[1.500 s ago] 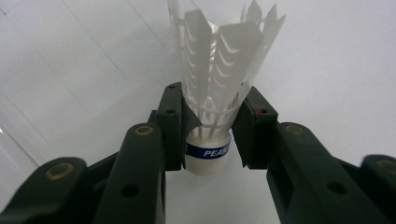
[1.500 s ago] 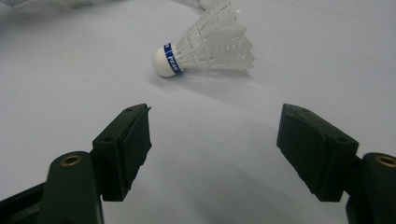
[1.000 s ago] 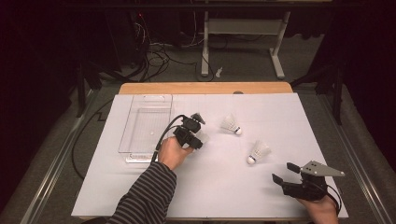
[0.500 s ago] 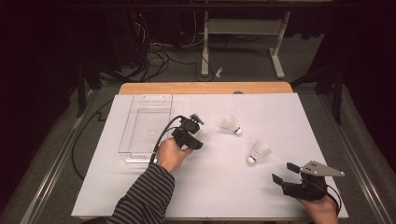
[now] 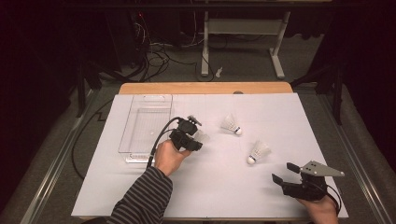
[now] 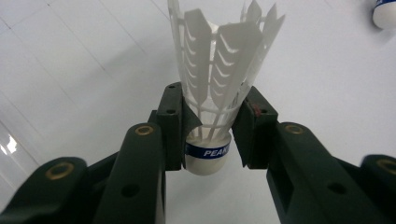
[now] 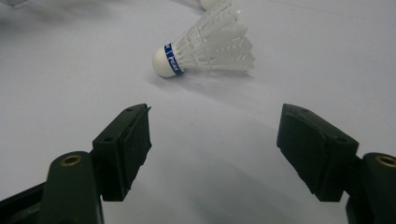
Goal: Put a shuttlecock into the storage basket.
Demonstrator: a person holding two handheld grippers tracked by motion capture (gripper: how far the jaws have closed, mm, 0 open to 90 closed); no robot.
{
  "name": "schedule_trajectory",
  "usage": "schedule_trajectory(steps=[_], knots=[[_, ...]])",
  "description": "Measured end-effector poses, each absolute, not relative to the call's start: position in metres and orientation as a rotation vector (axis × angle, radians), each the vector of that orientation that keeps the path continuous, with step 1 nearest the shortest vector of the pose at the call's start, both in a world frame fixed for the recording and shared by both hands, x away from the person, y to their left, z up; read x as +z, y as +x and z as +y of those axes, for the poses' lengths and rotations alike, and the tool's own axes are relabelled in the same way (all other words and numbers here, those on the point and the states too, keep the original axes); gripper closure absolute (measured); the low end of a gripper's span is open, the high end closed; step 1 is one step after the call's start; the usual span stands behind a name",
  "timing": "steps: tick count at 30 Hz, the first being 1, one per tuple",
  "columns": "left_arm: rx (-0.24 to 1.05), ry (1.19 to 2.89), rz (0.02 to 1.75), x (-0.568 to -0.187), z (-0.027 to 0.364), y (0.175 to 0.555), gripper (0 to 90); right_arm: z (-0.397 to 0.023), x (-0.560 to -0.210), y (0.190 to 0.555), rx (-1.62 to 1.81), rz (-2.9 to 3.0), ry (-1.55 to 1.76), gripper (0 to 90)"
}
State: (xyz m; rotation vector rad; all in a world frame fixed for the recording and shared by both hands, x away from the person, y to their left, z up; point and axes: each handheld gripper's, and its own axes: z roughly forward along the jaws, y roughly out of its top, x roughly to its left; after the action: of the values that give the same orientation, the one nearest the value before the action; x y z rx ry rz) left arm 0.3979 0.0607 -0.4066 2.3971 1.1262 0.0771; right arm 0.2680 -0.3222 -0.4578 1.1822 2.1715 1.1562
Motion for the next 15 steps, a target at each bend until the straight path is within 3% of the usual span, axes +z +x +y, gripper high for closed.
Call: schedule_trajectory(steps=[15], knots=[[0.08, 2.366, 1.102, -0.4001, 0.067, 0.3913, 66.9, -0.3221, -0.4578, 0.2679, 1.157, 2.172, 1.186, 26.4]])
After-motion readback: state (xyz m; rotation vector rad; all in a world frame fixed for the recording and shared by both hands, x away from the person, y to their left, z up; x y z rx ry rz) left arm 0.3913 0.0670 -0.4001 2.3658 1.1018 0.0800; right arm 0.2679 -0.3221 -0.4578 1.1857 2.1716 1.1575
